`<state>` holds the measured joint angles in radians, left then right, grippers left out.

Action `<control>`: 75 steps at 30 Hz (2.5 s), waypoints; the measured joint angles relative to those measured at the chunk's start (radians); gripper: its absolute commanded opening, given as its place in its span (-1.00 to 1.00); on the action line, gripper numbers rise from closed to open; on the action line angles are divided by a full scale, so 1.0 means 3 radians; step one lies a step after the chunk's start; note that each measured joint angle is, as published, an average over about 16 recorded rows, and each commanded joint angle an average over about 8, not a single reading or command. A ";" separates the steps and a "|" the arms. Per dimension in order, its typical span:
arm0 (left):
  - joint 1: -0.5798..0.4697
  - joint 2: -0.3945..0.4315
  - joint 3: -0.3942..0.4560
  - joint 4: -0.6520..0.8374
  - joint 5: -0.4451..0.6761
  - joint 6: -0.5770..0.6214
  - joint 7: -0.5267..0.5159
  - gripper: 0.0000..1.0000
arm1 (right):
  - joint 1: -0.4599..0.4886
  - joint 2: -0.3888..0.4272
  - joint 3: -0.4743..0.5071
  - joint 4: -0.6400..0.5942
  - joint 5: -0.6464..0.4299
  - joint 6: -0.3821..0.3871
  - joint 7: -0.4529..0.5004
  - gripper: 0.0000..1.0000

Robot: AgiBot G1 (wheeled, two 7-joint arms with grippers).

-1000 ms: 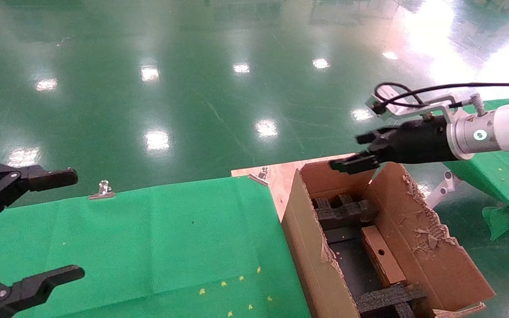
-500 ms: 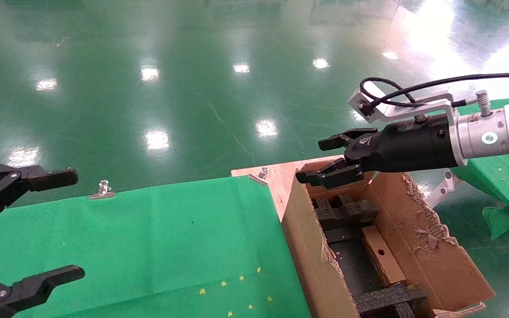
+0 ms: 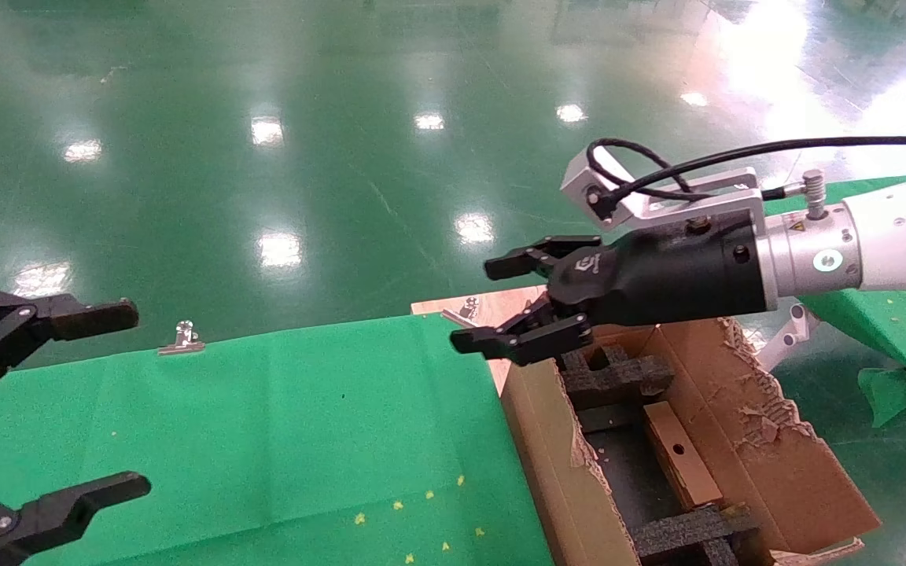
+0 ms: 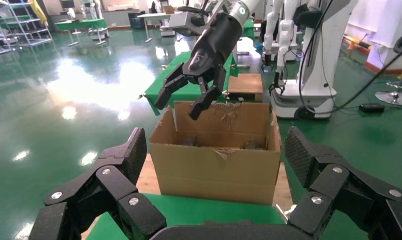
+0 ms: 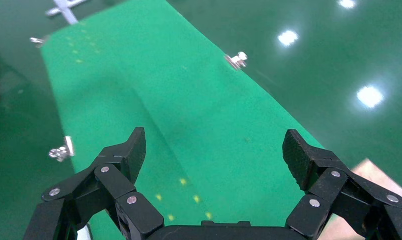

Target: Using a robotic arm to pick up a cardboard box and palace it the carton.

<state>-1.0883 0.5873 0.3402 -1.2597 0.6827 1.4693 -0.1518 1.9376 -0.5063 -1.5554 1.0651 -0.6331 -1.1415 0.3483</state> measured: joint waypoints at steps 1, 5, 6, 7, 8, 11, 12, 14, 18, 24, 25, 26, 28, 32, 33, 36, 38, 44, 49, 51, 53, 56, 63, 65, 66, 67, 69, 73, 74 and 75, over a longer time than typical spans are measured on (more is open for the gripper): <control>0.0000 0.0000 0.0000 0.0000 0.0000 0.0000 0.0000 1.00 | -0.0061 -0.0007 0.0090 0.0015 -0.0007 -0.0025 -0.0011 1.00; 0.0000 0.0000 0.0000 0.0000 0.0000 0.0000 0.0000 1.00 | -0.0304 -0.0037 0.0450 0.0077 -0.0034 -0.0125 -0.0057 1.00; 0.0000 0.0000 0.0000 0.0000 0.0000 0.0000 0.0000 1.00 | -0.0365 -0.0044 0.0539 0.0093 -0.0041 -0.0150 -0.0068 1.00; 0.0000 0.0000 0.0000 0.0000 0.0000 0.0000 0.0000 1.00 | -0.0426 -0.0052 0.0629 0.0108 -0.0048 -0.0175 -0.0079 1.00; 0.0000 0.0000 0.0000 0.0000 0.0000 0.0000 0.0000 1.00 | -0.0487 -0.0059 0.0719 0.0124 -0.0055 -0.0200 -0.0091 1.00; 0.0000 0.0000 0.0000 0.0000 0.0000 0.0000 0.0000 1.00 | -0.0669 -0.0081 0.0989 0.0170 -0.0076 -0.0274 -0.0124 1.00; 0.0000 0.0000 0.0000 0.0000 0.0000 0.0000 0.0000 1.00 | -0.0730 -0.0089 0.1079 0.0185 -0.0082 -0.0299 -0.0136 1.00; 0.0000 0.0000 0.0001 0.0000 0.0000 0.0000 0.0000 1.00 | -0.0851 -0.0103 0.1258 0.0216 -0.0096 -0.0349 -0.0158 1.00; 0.0000 0.0000 0.0001 0.0000 0.0000 0.0000 0.0000 1.00 | -0.1096 -0.0133 0.1620 0.0278 -0.0124 -0.0450 -0.0204 1.00; 0.0000 0.0000 0.0001 0.0000 -0.0001 0.0000 0.0000 1.00 | -0.1461 -0.0178 0.2159 0.0371 -0.0165 -0.0599 -0.0272 1.00; 0.0000 0.0000 0.0001 0.0000 -0.0001 0.0000 0.0001 1.00 | -0.1522 -0.0185 0.2249 0.0386 -0.0172 -0.0624 -0.0283 1.00; 0.0000 0.0000 0.0001 0.0000 -0.0001 0.0000 0.0001 1.00 | -0.1582 -0.0192 0.2339 0.0402 -0.0179 -0.0649 -0.0294 1.00; 0.0000 0.0000 0.0001 0.0000 -0.0001 0.0000 0.0001 1.00 | -0.1704 -0.0207 0.2519 0.0433 -0.0193 -0.0699 -0.0317 1.00; 0.0000 0.0000 0.0001 0.0000 -0.0001 0.0000 0.0001 1.00 | -0.1948 -0.0237 0.2879 0.0494 -0.0220 -0.0799 -0.0362 1.00; 0.0000 0.0000 0.0001 0.0000 -0.0001 0.0000 0.0001 1.00 | -0.2008 -0.0244 0.2969 0.0510 -0.0227 -0.0824 -0.0374 1.00; 0.0000 -0.0001 0.0001 0.0000 -0.0001 -0.0001 0.0001 1.00 | -0.2192 -0.0267 0.3240 0.0557 -0.0248 -0.0899 -0.0408 1.00; 0.0000 -0.0001 0.0002 0.0000 -0.0001 -0.0001 0.0001 1.00 | -0.2315 -0.0281 0.3422 0.0588 -0.0262 -0.0950 -0.0431 1.00; 0.0000 -0.0001 0.0002 0.0000 -0.0001 -0.0001 0.0001 1.00 | -0.2656 -0.0323 0.3927 0.0673 -0.0300 -0.1089 -0.0493 1.00; 0.0000 -0.0001 0.0002 0.0000 -0.0002 -0.0001 0.0001 1.00 | -0.2860 -0.0347 0.4229 0.0723 -0.0323 -0.1171 -0.0528 1.00; 0.0000 -0.0001 0.0002 0.0001 -0.0002 -0.0001 0.0001 1.00 | -0.2910 -0.0354 0.4303 0.0736 -0.0329 -0.1192 -0.0537 1.00; 0.0000 -0.0001 0.0002 0.0001 -0.0002 -0.0001 0.0001 1.00 | -0.2944 -0.0358 0.4353 0.0744 -0.0333 -0.1206 -0.0543 1.00; 0.0000 -0.0001 0.0002 0.0001 -0.0002 -0.0001 0.0001 1.00 | -0.2964 -0.0361 0.4383 0.0748 -0.0337 -0.1214 -0.0547 1.00; 0.0000 -0.0001 0.0002 0.0001 -0.0002 -0.0002 0.0001 1.00 | -0.2937 -0.0359 0.4341 0.0743 -0.0338 -0.1205 -0.0545 1.00; 0.0000 -0.0001 0.0002 0.0001 -0.0002 -0.0002 0.0001 1.00 | -0.2926 -0.0357 0.4325 0.0741 -0.0337 -0.1201 -0.0544 1.00; 0.0000 -0.0001 0.0002 0.0001 -0.0002 -0.0002 0.0001 1.00 | -0.2922 -0.0356 0.4318 0.0740 -0.0337 -0.1199 -0.0544 1.00; 0.0000 -0.0001 0.0002 0.0001 -0.0002 -0.0002 0.0001 1.00 | -0.2918 -0.0356 0.4312 0.0739 -0.0336 -0.1197 -0.0543 1.00; 0.0000 -0.0001 0.0002 0.0001 -0.0002 -0.0002 0.0001 1.00 | -0.2910 -0.0355 0.4301 0.0737 -0.0335 -0.1194 -0.0542 1.00; 0.0000 -0.0001 0.0002 0.0001 -0.0002 -0.0002 0.0001 1.00 | -0.2901 -0.0354 0.4287 0.0735 -0.0334 -0.1190 -0.0540 1.00; 0.0000 -0.0001 0.0002 0.0001 -0.0002 -0.0002 0.0001 1.00 | -0.2900 -0.0353 0.4285 0.0735 -0.0334 -0.1190 -0.0540 1.00; 0.0000 -0.0001 0.0002 0.0001 -0.0002 -0.0002 0.0001 1.00 | -0.2898 -0.0353 0.4283 0.0734 -0.0333 -0.1189 -0.0539 1.00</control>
<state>-1.0882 0.5870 0.3407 -1.2594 0.6820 1.4689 -0.1514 1.0681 -0.6122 -0.2705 1.2854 -0.7330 -1.4982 0.1864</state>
